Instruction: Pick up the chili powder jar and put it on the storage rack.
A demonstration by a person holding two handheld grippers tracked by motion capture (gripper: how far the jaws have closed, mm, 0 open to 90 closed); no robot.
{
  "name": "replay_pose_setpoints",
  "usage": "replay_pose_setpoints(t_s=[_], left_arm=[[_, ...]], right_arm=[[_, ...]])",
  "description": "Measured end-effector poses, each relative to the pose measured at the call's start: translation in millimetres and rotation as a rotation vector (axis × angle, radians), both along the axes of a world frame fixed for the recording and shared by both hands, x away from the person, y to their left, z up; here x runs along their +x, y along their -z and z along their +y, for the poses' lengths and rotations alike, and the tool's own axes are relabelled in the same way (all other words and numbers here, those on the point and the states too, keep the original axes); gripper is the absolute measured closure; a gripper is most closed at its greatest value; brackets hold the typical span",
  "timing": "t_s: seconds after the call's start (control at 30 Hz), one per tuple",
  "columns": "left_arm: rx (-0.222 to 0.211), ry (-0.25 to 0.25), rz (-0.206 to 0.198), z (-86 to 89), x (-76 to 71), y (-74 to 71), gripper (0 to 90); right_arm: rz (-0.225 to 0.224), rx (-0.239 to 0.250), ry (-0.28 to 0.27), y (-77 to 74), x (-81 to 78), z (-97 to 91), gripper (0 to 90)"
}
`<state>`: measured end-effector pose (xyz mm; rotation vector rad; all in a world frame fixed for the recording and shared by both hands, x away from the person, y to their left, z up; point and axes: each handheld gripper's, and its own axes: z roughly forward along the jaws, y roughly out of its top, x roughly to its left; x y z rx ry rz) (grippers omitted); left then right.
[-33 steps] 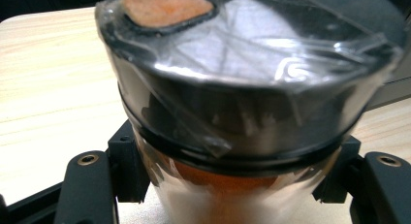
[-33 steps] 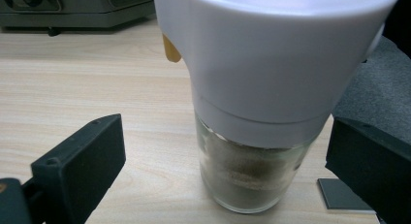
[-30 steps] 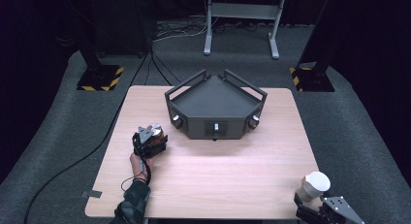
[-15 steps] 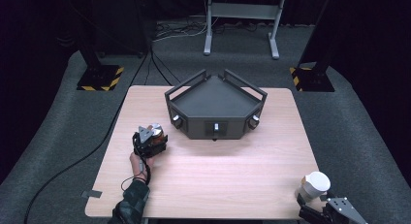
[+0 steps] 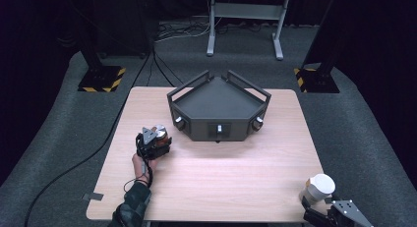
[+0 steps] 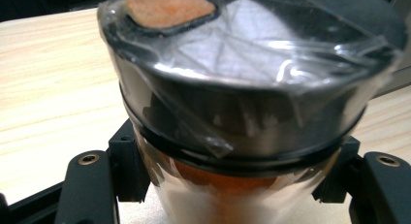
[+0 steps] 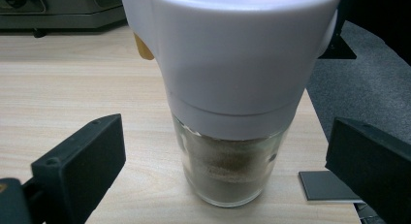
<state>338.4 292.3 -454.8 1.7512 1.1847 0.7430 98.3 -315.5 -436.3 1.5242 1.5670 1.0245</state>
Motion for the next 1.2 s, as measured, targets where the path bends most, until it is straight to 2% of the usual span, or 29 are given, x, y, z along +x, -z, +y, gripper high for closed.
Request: replay_pose_setpoints(t_s=[0.6,0.87,1.2], left_arm=[[-0.010,0.036,-0.013,4.5,-2.9,-18.7,31.9],[-0.032,0.060,-0.010,5.9,-2.5,-25.4,31.8],[-0.024,0.082,-0.024,3.5,-2.7,-35.3,31.8]], right_arm=[[0.001,-0.005,0.001,-1.4,-0.5,0.9,0.0],[0.003,-0.003,0.004,-0.7,-0.1,0.6,0.0],[0.003,-0.005,0.004,-0.8,0.0,1.0,0.0]])
